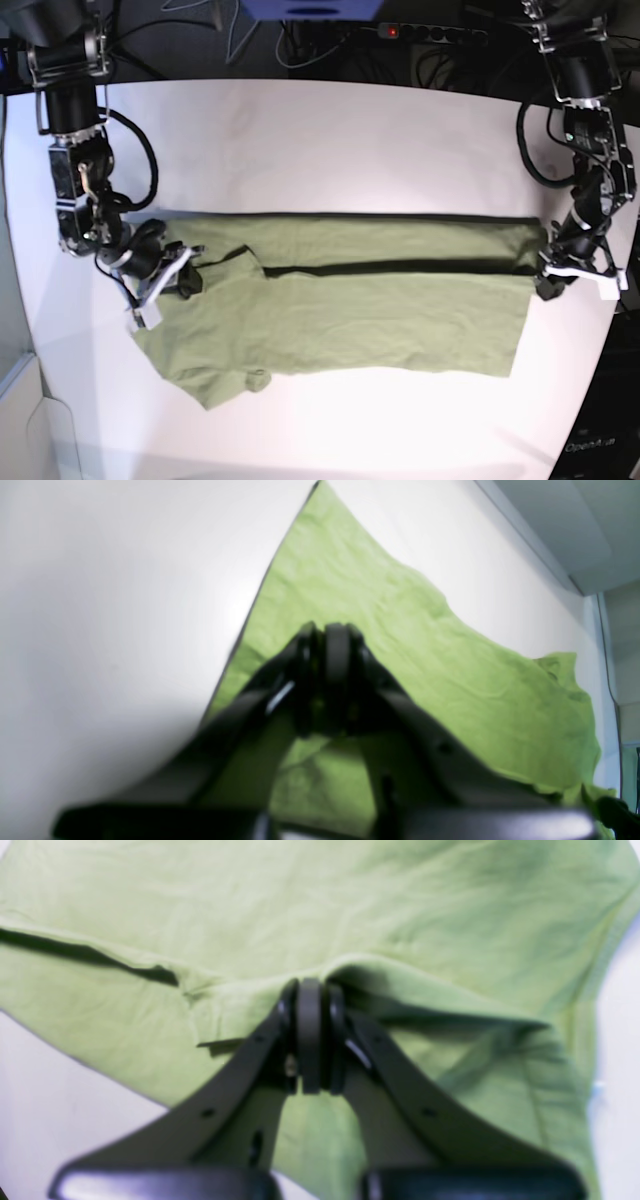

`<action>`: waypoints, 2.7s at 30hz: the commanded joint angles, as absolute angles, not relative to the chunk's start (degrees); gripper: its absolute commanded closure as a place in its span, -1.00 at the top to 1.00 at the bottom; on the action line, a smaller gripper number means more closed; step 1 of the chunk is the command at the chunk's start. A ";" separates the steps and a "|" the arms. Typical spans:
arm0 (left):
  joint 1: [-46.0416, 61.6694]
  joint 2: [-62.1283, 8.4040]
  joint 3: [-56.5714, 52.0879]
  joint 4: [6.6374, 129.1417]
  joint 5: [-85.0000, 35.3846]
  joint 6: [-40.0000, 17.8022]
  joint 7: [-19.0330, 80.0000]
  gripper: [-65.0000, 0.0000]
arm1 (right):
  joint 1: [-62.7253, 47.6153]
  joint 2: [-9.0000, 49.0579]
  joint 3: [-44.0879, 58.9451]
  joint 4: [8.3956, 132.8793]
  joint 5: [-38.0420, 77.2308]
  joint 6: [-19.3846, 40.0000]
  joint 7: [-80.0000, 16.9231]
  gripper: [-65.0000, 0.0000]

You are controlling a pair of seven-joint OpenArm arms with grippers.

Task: Fold the T-shirt properly
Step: 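Drag the folded edge with both grippers, smoothing it across the shirt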

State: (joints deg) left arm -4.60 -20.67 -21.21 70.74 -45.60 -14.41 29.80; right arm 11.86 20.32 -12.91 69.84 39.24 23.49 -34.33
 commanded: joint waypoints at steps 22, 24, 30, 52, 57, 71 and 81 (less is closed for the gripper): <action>-7.16 -22.37 -21.76 71.60 -46.29 -14.81 23.34 0.55 | 10.59 21.41 -12.53 71.16 39.34 24.13 -33.45 -0.98; -6.37 -22.37 -21.76 71.60 -46.55 -14.81 23.34 0.55 | 10.51 21.49 -12.53 71.16 39.34 24.22 -33.36 -0.98; -4.09 -21.23 -21.67 71.69 -46.46 -15.25 23.34 0.19 | 9.89 22.20 -12.44 71.16 39.34 24.22 -32.92 -0.98; -1.45 -20.44 -21.14 71.69 -46.29 -15.25 23.52 -0.65 | 9.36 24.57 -12.35 72.48 39.43 24.57 -34.59 0.62; -1.45 -20.44 -21.05 71.52 -46.29 -15.25 23.52 -0.65 | 5.85 24.66 -10.07 77.85 39.25 24.48 -34.42 0.31; -3.65 -20.79 -16.66 63.78 -46.02 -15.25 23.16 -0.91 | 3.74 22.55 -8.75 77.14 29.05 24.48 -34.42 -0.99; -1.45 -20.44 -17.01 63.25 -39.25 -15.25 23.43 -0.91 | 1.63 21.32 -8.75 74.59 27.30 24.48 -34.42 -0.99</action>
State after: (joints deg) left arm -1.45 -19.55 -16.71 62.46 -38.98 -15.07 24.14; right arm 1.54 20.69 -8.84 74.50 27.81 23.90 -32.69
